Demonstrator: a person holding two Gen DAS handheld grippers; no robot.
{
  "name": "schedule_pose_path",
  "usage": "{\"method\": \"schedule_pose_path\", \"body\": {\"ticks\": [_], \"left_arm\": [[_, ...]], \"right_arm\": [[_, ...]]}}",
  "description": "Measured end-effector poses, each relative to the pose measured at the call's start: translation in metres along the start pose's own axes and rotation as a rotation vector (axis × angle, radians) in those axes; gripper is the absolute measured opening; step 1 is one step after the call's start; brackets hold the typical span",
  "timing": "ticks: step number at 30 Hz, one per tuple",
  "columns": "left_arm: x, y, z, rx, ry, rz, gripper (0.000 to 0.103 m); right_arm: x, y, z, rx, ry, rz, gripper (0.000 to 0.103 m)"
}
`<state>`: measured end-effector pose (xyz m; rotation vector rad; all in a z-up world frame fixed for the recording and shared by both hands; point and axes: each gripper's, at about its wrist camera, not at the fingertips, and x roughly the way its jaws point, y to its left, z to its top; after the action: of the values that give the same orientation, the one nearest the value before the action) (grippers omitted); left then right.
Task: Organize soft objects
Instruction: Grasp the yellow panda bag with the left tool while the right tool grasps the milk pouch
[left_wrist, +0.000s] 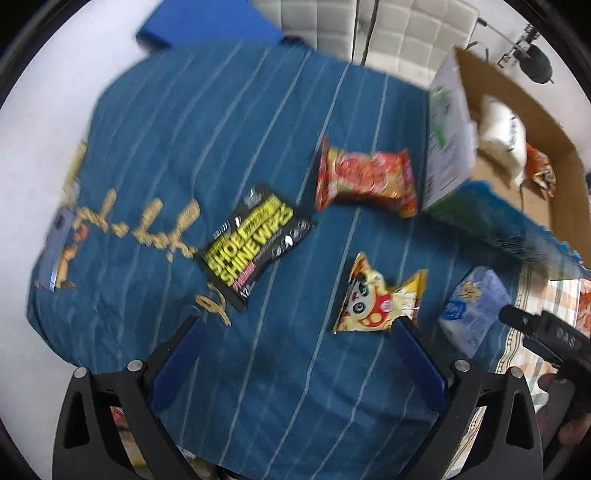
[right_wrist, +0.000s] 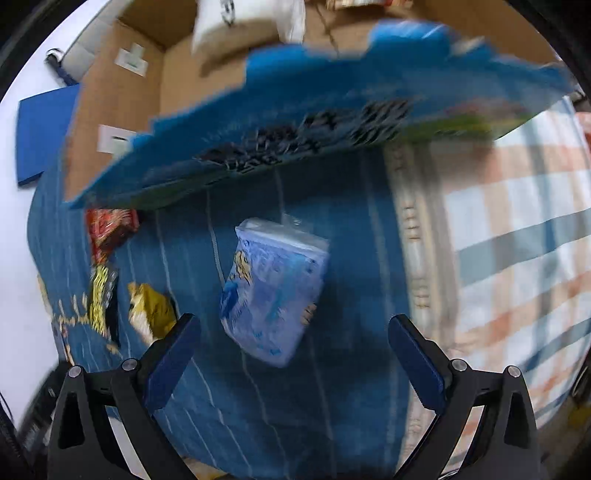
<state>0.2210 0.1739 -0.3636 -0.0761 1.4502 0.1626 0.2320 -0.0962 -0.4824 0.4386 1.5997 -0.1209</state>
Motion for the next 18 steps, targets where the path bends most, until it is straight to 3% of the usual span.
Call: {"method": "schedule_pose_path", "body": {"ticks": [4, 6, 12, 18], "left_arm": [[0.036, 0.008, 0.002, -0.061, 0.114, -0.084, 0.102], [0.047, 0.004, 0.005, -0.082, 0.126, -0.119, 0.102], [0.073, -0.031, 0.009, 0.074, 0.163, -0.13, 0.102], [0.103, -0.054, 0.009, 0.152, 0.243, -0.156, 0.102]], "right_arm": [[0.033, 0.009, 0.006, 0.033, 0.054, 0.006, 0.091], [0.048, 0.015, 0.005, 0.034, 0.085, 0.004, 0.076], [0.055, 0.022, -0.006, -0.036, 0.095, -0.047, 0.05], [0.046, 0.006, -0.021, -0.169, 0.131, -0.159, 0.047]]}}
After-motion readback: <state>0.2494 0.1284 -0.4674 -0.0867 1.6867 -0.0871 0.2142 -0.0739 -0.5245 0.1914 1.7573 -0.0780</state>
